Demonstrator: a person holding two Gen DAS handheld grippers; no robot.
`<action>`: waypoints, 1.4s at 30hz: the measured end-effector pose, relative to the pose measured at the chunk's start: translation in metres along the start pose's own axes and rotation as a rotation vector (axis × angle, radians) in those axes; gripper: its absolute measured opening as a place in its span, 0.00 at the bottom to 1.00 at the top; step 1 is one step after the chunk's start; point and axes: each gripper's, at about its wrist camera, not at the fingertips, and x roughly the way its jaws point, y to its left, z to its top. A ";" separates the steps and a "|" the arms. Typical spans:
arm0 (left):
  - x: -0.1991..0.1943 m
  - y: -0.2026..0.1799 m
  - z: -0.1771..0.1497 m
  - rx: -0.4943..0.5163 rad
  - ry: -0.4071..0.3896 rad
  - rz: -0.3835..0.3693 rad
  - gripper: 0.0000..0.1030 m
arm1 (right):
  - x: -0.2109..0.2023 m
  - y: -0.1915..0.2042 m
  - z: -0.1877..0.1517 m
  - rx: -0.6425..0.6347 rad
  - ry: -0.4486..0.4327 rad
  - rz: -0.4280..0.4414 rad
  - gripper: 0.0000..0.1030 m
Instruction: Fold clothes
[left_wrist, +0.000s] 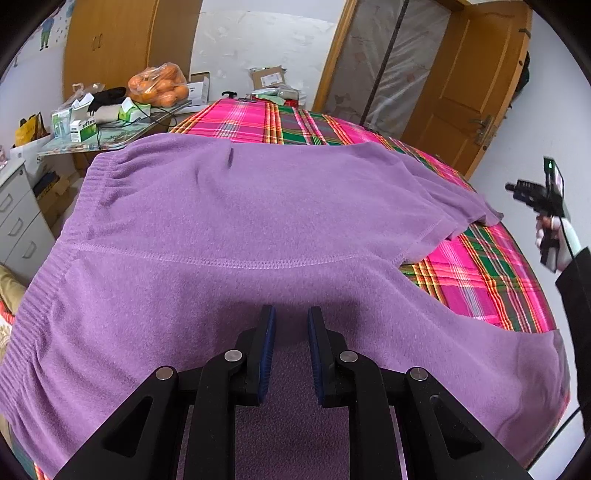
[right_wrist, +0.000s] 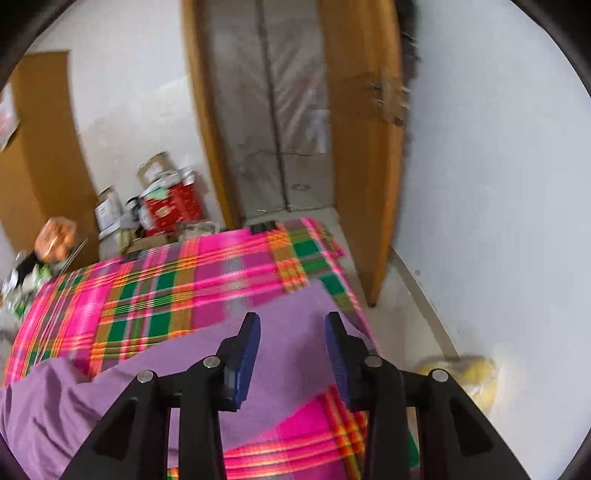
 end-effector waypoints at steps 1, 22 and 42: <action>0.000 0.000 0.000 -0.003 -0.001 0.000 0.17 | 0.005 -0.008 -0.003 0.026 0.015 0.006 0.38; 0.006 -0.012 0.004 -0.031 -0.011 0.077 0.18 | 0.079 -0.032 -0.015 0.153 0.170 -0.011 0.04; 0.004 -0.068 0.063 0.157 -0.068 -0.060 0.18 | -0.042 -0.138 -0.022 0.336 0.003 0.012 0.05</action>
